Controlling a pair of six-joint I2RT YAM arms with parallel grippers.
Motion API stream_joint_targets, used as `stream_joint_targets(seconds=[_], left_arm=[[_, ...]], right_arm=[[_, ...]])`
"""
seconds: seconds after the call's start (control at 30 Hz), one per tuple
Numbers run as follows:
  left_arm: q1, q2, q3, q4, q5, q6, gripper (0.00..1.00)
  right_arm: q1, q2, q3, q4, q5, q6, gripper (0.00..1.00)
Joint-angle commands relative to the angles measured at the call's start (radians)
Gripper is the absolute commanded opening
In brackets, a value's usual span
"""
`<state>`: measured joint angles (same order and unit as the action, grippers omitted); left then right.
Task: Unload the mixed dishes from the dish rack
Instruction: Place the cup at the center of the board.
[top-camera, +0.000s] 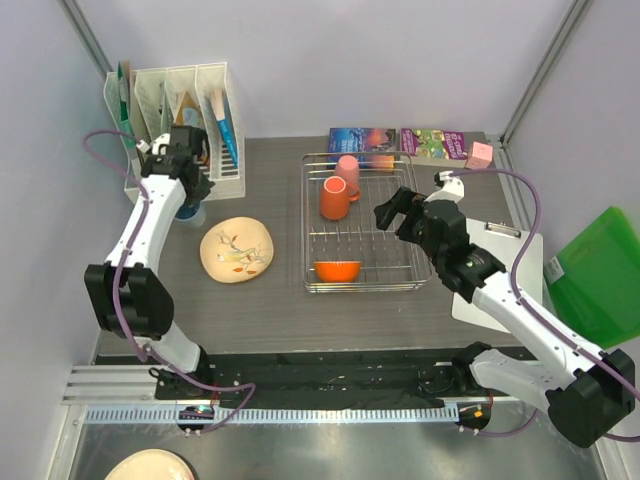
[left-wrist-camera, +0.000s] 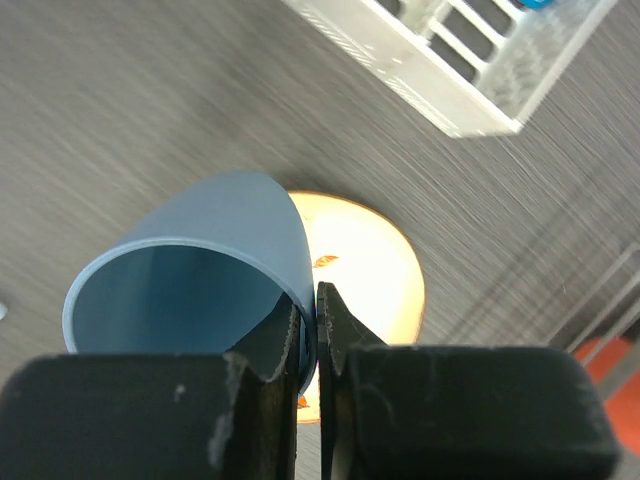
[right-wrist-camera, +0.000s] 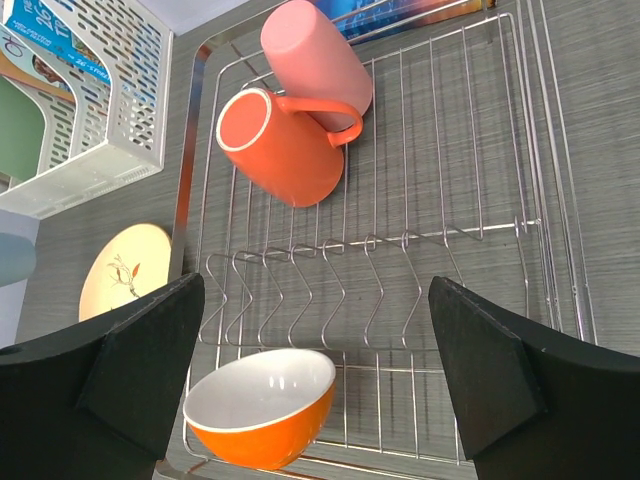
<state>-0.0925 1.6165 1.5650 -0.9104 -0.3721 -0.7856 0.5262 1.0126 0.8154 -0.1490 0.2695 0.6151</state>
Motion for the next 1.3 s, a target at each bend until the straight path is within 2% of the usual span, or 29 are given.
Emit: stream_joint_targets(seconds=[0.0, 0.2, 0.5, 0.73, 0.97, 1.27], left_arm=[[0.086, 0.032, 0.06, -0.094, -0.004, -0.066, 0.0], [0.186, 0.103, 0.049, -0.062, 0.081, -0.066, 0.0], [0.214, 0.23, 0.063, -0.053, 0.094, -0.046, 0.0], [0.221, 0.263, 0.037, -0.045, 0.098, -0.037, 0.0], [0.223, 0.243, 0.001, -0.016, 0.099, -0.027, 0.13], [0.223, 0.206, -0.033, -0.025, 0.088, -0.029, 0.21]], right_arm=[[0.0, -0.012, -0.013, 0.045, -0.013, 0.003, 1.0], [-0.002, 0.0, -0.01, 0.048, -0.029, 0.002, 1.0], [0.0, 0.004, -0.009, 0.046, -0.027, -0.002, 1.0], [0.0, 0.015, -0.007, 0.045, -0.03, -0.008, 1.0], [0.0, 0.027, -0.001, 0.045, -0.036, -0.011, 0.99], [0.0, 0.024, -0.005, 0.042, -0.03, -0.017, 1.0]])
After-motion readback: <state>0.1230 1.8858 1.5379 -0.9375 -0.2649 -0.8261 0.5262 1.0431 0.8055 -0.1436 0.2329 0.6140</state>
